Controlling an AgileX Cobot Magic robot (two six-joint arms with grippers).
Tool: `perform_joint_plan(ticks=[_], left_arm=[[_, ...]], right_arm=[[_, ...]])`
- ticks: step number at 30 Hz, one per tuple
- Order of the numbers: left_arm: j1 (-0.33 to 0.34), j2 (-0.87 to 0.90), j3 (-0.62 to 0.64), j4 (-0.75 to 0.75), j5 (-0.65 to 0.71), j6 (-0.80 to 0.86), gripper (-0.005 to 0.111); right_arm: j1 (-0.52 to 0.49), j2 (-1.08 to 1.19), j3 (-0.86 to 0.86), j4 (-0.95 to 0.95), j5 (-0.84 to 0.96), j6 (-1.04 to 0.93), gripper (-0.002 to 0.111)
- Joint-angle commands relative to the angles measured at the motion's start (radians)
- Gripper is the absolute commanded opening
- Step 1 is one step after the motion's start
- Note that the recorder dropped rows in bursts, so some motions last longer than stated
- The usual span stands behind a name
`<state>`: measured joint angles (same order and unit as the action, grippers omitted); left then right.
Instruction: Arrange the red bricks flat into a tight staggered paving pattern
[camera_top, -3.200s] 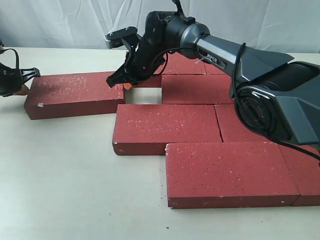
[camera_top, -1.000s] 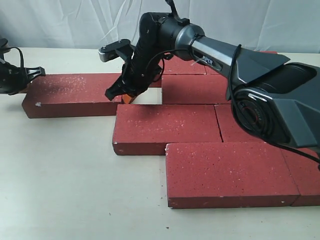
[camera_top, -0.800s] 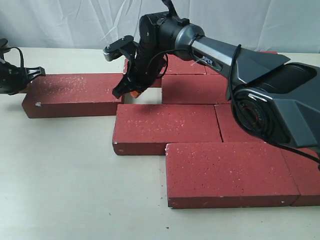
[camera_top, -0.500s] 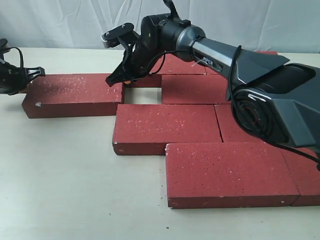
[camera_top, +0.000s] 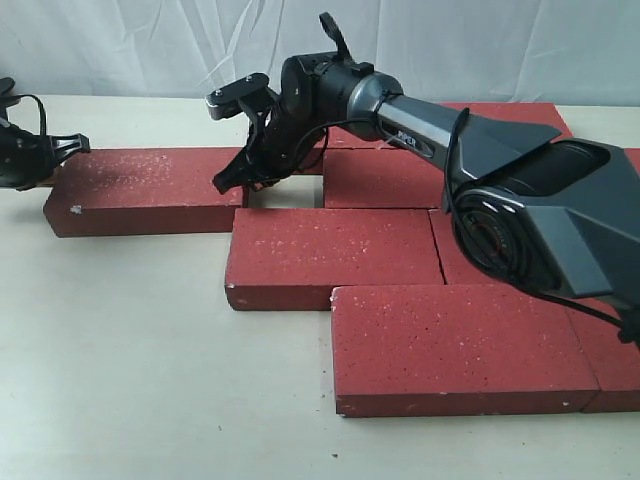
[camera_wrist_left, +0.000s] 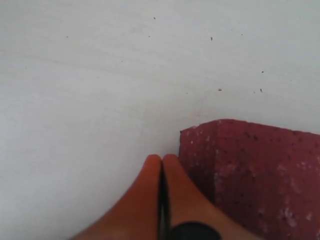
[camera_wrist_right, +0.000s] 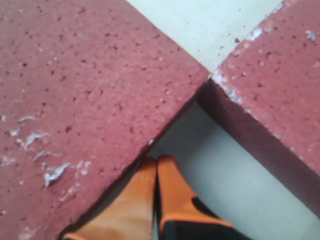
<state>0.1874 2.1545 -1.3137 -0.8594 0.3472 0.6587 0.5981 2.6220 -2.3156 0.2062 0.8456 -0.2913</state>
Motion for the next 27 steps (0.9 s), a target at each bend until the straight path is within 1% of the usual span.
perform_joint_plan(ticks=[1,10,27], left_arm=[[0.0,0.003,-0.004,-0.001,0.012,0.0,0.0],[0.0,0.003,-0.004,-0.007,0.026,0.0,0.0],[0.0,0.003,-0.004,-0.023,0.035,0.0,0.0]], right_arm=[[0.003,-0.017,-0.002,0.005,0.034,0.001,-0.001],[0.003,-0.033,-0.002,-0.013,0.047,0.001,-0.001],[0.02,-0.049,-0.002,-0.004,0.141,-0.029,-0.001]])
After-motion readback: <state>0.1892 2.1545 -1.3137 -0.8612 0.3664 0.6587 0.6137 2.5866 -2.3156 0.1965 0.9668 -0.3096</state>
